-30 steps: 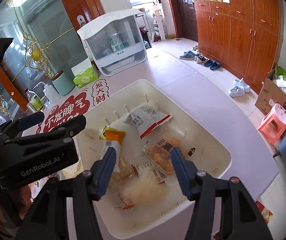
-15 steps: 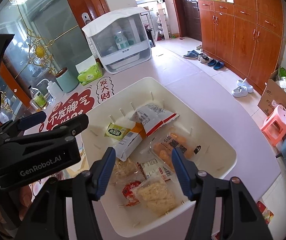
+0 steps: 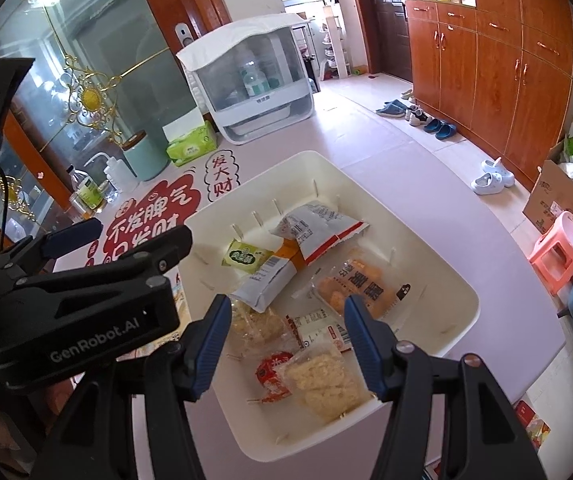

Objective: Organize snacks
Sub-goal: 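Move both tools back toward the remaining snacks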

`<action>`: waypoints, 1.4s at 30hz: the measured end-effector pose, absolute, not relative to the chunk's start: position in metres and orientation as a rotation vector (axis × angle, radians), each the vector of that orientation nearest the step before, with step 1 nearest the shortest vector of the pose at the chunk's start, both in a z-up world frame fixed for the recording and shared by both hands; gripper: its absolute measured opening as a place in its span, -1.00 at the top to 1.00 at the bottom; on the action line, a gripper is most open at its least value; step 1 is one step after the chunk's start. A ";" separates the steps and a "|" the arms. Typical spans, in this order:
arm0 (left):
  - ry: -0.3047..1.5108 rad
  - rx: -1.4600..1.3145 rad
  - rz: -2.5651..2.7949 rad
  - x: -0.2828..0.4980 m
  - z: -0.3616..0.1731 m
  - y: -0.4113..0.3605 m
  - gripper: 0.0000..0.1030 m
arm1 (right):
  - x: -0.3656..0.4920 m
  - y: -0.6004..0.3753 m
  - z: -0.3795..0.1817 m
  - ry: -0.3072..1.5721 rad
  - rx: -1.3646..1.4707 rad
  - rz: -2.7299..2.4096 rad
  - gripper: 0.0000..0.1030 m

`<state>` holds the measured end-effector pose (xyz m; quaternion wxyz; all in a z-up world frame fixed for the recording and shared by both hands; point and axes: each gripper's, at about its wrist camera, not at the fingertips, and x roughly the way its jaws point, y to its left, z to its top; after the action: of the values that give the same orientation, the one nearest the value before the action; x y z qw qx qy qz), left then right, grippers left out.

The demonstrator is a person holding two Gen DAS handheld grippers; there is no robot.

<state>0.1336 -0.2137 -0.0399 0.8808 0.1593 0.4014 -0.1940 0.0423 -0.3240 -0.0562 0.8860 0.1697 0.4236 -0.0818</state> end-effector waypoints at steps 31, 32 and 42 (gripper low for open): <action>0.752 0.100 0.002 0.163 0.006 0.050 -0.83 | 0.098 -0.147 -0.010 0.698 0.086 -0.006 -0.15; 0.750 0.097 0.015 0.165 0.006 0.058 -0.83 | 0.100 -0.139 -0.010 0.692 0.080 0.004 -0.15; 0.795 0.071 0.103 0.189 -0.019 0.132 -0.83 | 0.132 -0.094 -0.024 0.719 0.115 0.046 -0.15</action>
<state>0.1892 0.1323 -0.0185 0.9201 0.0344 0.3870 0.0499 0.1317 -0.0938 -0.0239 0.9342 0.0560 0.3516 0.0223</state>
